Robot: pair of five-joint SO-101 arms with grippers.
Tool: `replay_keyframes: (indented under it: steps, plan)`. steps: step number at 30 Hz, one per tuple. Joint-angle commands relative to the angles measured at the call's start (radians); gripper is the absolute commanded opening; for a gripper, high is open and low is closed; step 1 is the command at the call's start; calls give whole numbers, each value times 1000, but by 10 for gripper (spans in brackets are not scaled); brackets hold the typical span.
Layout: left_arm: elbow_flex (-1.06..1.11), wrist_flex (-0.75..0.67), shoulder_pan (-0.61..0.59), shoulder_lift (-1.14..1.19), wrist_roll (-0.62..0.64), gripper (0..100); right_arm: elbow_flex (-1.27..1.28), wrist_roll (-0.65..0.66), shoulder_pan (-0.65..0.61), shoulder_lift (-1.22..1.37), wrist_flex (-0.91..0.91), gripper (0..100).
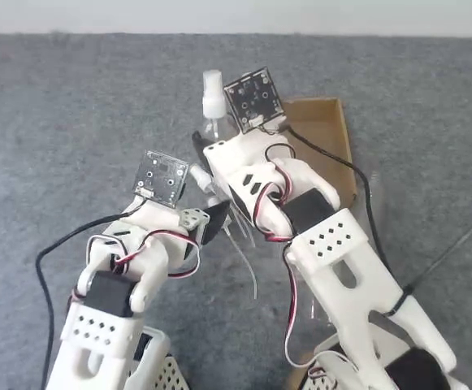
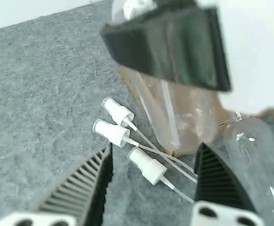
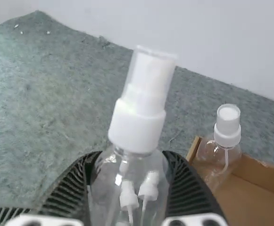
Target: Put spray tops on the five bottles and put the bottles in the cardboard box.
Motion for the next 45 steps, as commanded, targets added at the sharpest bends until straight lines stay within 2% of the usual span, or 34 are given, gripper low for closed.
replay_keyframes:
  steps: [1,8,12,17,23,29,32,37,42,45]
  plan:
    - [53,-103,5,-3,-5,261,-52,-12,-38,-96,88,6]
    - [62,-114,5,-3,-6,261,-52,-6,-61,-222,197,6]
    - [67,-114,5,-3,-3,258,-60,-3,-5,-236,209,6]
    - [87,-117,5,-3,-2,258,-158,133,162,-226,266,6]
    - [93,-118,5,-3,-2,258,-287,236,386,-222,344,6]
    - [107,-118,5,-3,-2,223,-207,249,470,-108,217,6]
    - [111,-120,-2,-3,-6,153,-167,249,478,-31,128,6]
    - [119,-167,-81,-2,0,3,-161,247,473,93,28,6]
    - [143,-235,-135,-2,2,25,-164,247,472,206,-82,6]
    - [143,-235,-137,-2,8,130,-166,247,472,269,-150,6]
